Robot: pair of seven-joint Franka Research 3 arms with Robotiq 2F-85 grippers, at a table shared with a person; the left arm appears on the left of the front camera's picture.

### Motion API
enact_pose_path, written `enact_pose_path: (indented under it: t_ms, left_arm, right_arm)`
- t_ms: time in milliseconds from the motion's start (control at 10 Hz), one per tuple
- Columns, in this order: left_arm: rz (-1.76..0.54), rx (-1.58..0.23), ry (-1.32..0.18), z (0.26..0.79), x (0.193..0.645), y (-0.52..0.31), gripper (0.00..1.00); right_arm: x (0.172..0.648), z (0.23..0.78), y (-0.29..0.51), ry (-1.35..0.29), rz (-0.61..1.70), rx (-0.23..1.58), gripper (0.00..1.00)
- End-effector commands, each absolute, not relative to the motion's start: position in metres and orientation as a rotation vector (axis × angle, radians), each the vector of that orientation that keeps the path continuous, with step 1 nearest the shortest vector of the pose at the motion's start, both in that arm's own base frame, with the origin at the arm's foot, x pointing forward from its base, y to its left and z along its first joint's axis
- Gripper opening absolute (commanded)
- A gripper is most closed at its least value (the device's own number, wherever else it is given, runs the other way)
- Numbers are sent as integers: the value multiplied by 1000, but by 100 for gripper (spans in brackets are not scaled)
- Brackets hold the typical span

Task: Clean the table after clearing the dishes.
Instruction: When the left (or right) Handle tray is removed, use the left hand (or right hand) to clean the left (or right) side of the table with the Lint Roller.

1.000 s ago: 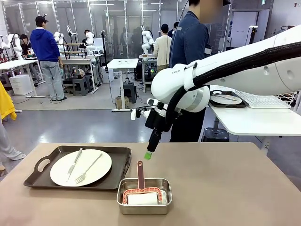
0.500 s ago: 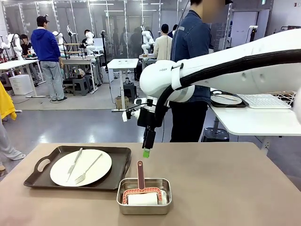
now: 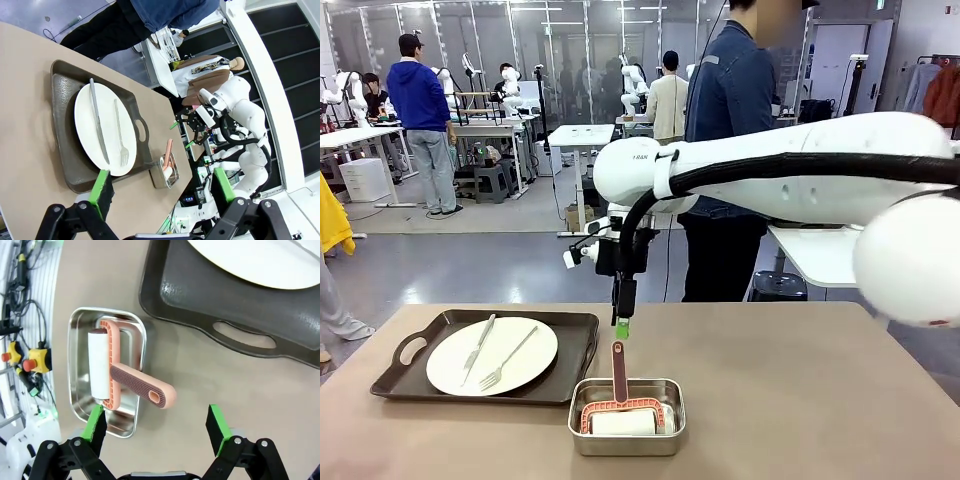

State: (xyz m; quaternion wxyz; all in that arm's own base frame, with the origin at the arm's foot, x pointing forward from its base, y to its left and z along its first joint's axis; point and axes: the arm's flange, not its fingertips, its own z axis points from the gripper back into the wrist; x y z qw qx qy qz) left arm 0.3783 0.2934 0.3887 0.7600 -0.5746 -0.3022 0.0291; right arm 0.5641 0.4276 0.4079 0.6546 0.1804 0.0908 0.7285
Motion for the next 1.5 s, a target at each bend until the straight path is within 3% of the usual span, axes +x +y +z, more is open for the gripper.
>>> enact_pose_path:
  t_ms: [0,500,1200,1300,1400]
  left_arm:
    - [52,-1250,-657,389,375,295,100]
    - [52,-1250,-657,389,375,295,100]
    - [52,-1250,-657,389,375,295,100]
    - [52,-1250,-657,389,375,295,100]
    - [52,-1250,-657,389,375,295,100]
  right_arm:
    - [594,413,454,322,1643,390,100]
    - [615,378,477,474,1617,402,100]
    - [606,348,491,621,1640,459,100]
    - [606,348,490,620,1628,455,83]
    - [605,349,490,612,1633,448,44]
